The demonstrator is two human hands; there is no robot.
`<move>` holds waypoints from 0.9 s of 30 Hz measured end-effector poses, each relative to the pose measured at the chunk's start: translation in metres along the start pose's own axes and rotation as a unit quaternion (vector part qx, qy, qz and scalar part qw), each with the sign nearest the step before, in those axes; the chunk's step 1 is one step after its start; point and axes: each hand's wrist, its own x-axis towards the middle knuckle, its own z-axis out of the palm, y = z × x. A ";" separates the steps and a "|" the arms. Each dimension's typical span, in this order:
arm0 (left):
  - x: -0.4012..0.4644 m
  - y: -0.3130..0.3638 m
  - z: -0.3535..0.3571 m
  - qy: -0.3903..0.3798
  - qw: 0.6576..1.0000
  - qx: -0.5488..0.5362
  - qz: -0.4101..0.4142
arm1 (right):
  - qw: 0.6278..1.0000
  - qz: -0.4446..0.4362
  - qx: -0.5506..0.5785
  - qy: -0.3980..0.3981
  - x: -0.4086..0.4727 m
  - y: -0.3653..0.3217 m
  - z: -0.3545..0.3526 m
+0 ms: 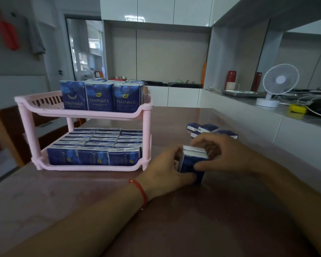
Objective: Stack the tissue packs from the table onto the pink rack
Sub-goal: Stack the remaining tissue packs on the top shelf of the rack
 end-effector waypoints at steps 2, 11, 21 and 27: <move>-0.003 0.000 -0.001 0.000 1.000 -0.008 0.001 | 1.000 -0.001 -0.019 -0.001 0.000 -0.002 0.004; -0.029 0.018 -0.024 0.006 0.999 -0.004 0.032 | 1.000 0.017 -0.012 -0.011 -0.005 -0.046 0.001; -0.134 0.019 -0.154 0.074 0.960 0.237 0.129 | 0.991 -0.113 -0.015 0.065 -0.004 -0.187 -0.033; -0.153 -0.036 -0.201 0.096 0.921 0.376 0.041 | 0.982 -0.146 0.044 0.110 0.096 -0.255 -0.013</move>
